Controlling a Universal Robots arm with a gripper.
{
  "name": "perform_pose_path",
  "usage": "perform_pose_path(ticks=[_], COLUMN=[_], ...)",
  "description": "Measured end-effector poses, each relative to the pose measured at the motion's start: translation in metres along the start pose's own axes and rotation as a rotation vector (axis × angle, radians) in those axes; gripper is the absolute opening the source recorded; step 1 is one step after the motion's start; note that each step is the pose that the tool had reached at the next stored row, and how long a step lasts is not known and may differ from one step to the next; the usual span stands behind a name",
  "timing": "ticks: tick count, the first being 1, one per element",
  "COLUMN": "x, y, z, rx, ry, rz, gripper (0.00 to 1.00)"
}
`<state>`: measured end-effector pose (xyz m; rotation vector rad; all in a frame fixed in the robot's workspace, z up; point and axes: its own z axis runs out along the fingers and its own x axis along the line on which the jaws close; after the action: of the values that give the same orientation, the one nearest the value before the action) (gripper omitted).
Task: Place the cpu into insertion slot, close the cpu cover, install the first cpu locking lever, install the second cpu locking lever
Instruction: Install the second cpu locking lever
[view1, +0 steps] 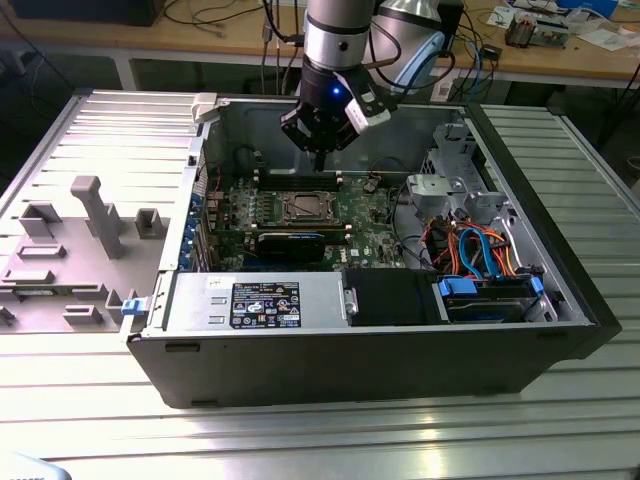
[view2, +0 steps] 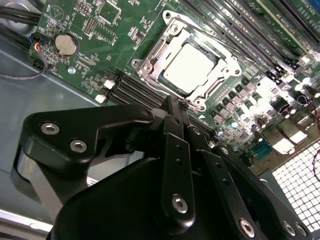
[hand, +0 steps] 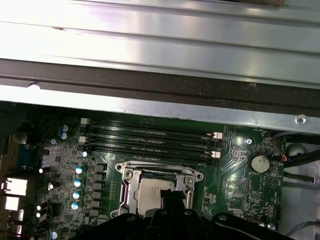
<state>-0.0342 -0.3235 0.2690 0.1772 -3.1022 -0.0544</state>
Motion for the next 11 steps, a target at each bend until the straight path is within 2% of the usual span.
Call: perform_pose_path(ticks=[4, 11], x=[0.0009, 0.0020], y=[-0.0078, -0.0172], z=[-0.0003, -0.0006], rx=[0.0000, 0.0000], ry=[0.0000, 0.0000], rz=[0.000, 0.000], gripper=[0.11, 0.11])
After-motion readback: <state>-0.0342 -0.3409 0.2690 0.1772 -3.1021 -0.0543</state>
